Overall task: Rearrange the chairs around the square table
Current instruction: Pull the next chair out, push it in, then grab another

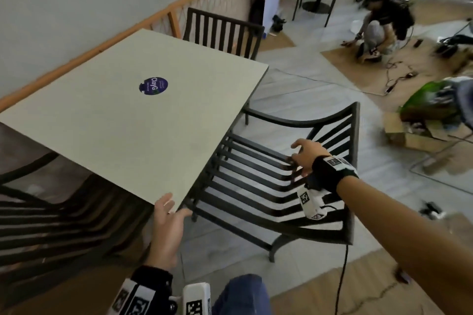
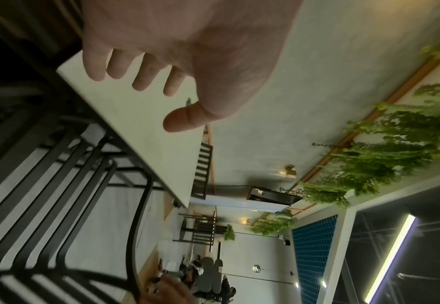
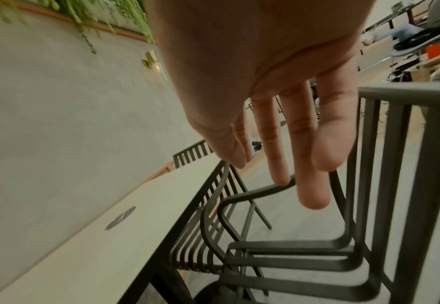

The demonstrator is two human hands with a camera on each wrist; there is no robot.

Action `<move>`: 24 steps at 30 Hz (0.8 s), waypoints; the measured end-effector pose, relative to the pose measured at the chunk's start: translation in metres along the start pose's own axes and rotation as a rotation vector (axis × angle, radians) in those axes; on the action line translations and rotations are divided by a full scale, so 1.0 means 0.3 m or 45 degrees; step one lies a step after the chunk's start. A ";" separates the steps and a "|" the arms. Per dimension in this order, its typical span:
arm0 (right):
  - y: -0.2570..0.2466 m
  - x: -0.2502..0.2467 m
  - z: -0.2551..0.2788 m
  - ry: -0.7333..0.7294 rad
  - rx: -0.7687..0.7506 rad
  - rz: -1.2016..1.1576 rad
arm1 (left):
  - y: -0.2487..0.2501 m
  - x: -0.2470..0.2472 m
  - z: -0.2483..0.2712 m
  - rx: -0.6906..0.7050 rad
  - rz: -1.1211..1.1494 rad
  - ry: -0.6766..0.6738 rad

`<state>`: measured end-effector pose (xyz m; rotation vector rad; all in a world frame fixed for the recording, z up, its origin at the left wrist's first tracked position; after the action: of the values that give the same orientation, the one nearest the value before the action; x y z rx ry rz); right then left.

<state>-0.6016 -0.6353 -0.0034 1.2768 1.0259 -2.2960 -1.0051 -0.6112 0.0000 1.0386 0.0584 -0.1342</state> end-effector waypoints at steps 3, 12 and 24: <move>0.047 -0.097 -0.090 0.002 -0.012 -0.061 | -0.090 0.197 0.014 -0.149 0.064 -0.036; 0.079 -0.112 -0.459 -0.214 -0.148 -0.041 | -0.271 0.561 -0.126 -0.419 0.223 0.206; 0.066 -0.010 -0.847 -0.416 -0.346 0.201 | -0.515 0.635 -0.410 -0.613 0.295 0.699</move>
<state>-0.4352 -0.4662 -0.0966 0.8127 1.0355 -2.0711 -0.8359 -0.5985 -0.2157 0.5695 0.4453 0.3650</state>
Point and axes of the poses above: each hand's wrist, its own z-axis away from the middle knuckle, its own x-axis out of the palm, y = z × x, the point moved 8 cm from there along -z, towards the middle knuckle, and after that the axes turned 4 degrees about y, right-handed, at the moved point
